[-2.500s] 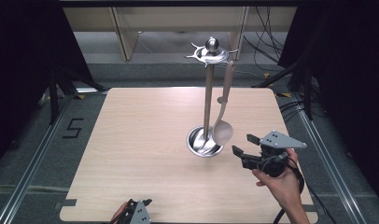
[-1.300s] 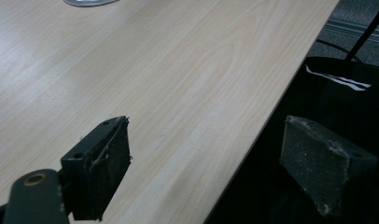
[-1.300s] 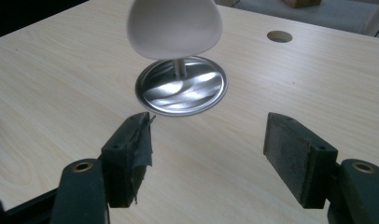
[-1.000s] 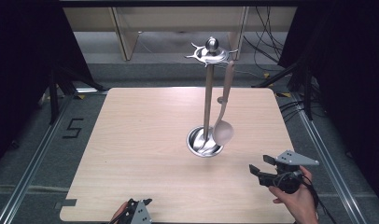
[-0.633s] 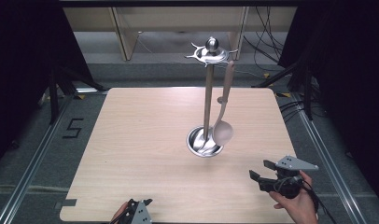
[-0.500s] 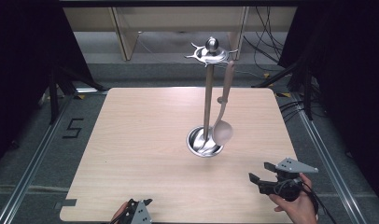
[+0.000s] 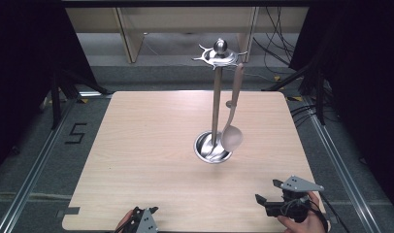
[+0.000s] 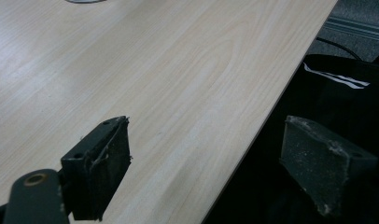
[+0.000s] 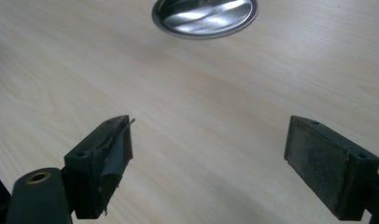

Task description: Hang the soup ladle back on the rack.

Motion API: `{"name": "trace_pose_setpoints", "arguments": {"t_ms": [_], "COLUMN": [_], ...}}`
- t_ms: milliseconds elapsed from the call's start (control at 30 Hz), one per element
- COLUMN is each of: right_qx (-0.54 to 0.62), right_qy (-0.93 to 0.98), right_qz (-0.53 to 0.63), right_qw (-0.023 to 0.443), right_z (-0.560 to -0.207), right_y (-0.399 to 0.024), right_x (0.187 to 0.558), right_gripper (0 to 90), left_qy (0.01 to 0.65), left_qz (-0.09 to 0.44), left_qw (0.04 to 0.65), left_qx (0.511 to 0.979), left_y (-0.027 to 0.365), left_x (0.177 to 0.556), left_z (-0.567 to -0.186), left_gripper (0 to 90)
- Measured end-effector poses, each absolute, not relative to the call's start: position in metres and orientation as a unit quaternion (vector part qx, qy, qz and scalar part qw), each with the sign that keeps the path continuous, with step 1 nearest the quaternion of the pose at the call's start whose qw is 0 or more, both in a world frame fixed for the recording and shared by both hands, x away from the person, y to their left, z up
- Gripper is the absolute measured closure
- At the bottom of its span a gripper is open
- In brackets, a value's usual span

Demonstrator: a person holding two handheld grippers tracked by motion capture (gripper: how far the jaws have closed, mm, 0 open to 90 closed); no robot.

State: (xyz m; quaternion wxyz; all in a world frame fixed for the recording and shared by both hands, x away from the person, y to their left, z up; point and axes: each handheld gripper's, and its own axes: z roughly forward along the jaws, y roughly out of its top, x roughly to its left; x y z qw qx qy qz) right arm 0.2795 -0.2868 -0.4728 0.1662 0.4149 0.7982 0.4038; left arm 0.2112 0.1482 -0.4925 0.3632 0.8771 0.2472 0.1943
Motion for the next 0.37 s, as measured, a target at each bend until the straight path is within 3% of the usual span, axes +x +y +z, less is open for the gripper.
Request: {"name": "trace_pose_setpoints", "arguments": {"t_ms": [367], "right_qx": [0.423], "right_qy": [0.806], "right_qz": [0.383], "right_qw": [0.155], "right_z": [-0.4830], "right_y": [-0.2841], "right_x": [0.2729], "right_gripper": [16.6], "left_qy": [0.249], "left_qz": [0.191], "left_qw": [0.364], "left_qx": [0.877], "left_y": [0.1477], "left_x": [0.2118], "left_z": [-0.4941], "left_gripper": [15.0]}}
